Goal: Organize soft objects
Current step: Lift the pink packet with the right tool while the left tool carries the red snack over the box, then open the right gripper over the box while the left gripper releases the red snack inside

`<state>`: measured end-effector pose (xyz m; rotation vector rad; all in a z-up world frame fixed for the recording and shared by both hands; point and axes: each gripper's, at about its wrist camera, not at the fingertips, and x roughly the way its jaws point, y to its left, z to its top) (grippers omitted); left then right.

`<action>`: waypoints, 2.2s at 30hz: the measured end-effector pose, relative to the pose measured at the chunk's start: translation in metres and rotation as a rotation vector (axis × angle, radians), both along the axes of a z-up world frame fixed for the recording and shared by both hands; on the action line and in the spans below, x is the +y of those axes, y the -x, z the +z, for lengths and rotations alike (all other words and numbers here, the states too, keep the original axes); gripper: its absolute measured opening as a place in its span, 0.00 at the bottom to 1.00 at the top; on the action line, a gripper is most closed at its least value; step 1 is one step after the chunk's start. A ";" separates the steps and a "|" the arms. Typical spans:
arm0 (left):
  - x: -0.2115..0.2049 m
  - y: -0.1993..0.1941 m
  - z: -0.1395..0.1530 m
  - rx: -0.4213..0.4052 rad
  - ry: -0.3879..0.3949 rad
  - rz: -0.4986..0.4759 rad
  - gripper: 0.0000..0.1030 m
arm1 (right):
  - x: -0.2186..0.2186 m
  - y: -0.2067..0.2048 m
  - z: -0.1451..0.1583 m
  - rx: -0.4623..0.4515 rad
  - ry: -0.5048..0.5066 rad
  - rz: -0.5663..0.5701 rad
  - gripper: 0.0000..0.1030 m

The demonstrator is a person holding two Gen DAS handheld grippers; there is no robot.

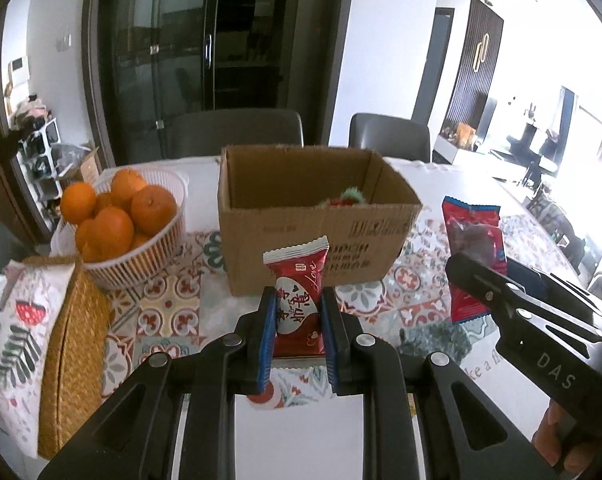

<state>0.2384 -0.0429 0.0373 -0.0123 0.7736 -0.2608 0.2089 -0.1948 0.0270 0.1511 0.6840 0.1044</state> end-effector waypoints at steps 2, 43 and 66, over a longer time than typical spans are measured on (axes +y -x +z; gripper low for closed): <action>0.000 -0.002 0.005 -0.017 -0.003 0.001 0.21 | 0.001 -0.002 0.005 -0.014 0.007 0.003 0.39; -0.016 -0.147 0.015 0.016 -0.043 -0.075 0.21 | -0.002 -0.157 0.013 0.067 0.045 0.101 0.39; -0.012 -0.171 -0.004 0.068 -0.118 -0.007 0.52 | -0.020 -0.185 -0.006 0.139 0.053 0.020 0.65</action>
